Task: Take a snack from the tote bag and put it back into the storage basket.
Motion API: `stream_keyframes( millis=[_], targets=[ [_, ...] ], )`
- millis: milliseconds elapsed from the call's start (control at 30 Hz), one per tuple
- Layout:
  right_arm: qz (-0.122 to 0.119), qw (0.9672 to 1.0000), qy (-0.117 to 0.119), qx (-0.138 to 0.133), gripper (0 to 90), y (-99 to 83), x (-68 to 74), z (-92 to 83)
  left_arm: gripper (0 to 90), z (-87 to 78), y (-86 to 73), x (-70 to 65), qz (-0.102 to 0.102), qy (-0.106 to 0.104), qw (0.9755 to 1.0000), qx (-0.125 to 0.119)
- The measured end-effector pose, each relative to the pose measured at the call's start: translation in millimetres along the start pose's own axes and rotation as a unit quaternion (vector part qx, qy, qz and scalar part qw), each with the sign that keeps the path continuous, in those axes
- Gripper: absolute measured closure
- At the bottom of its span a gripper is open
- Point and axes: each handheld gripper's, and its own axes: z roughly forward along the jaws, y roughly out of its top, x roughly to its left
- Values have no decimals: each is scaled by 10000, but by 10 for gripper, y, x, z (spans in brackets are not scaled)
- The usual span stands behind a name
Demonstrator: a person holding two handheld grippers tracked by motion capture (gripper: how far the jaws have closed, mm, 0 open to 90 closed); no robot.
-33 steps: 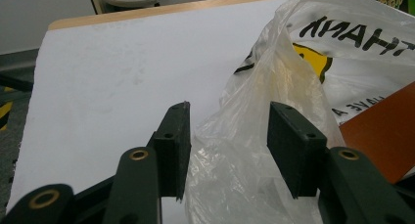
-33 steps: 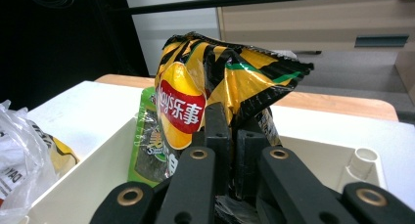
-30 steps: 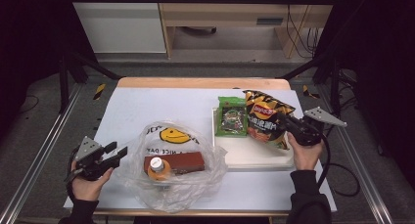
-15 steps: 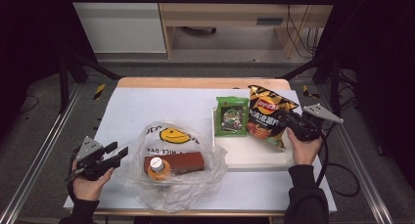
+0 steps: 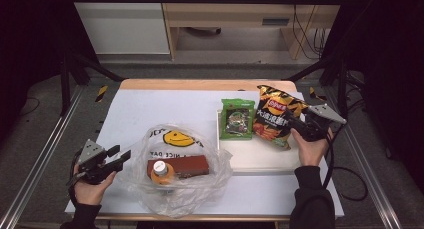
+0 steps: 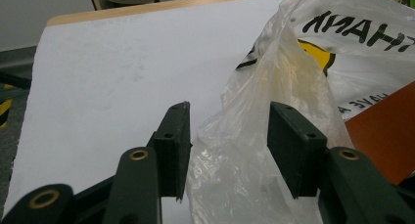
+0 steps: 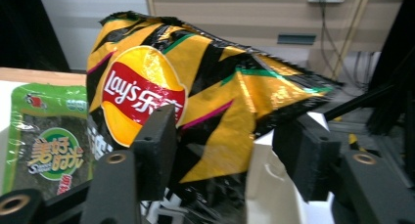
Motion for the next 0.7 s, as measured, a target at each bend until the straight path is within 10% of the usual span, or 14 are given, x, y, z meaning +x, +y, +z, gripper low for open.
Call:
stream_keyframes(
  millis=[333, 700],
  targets=[
    [131, 9998, 55, 138, 305, -121, 127, -261, 509, -16, 4, 12, -13, 43, 10000, -14],
    [288, 9971, -254, 654, 440, -281, 201, 4, 510, -1, -9, 19, -21, 41, 10000, 22]
  ],
)
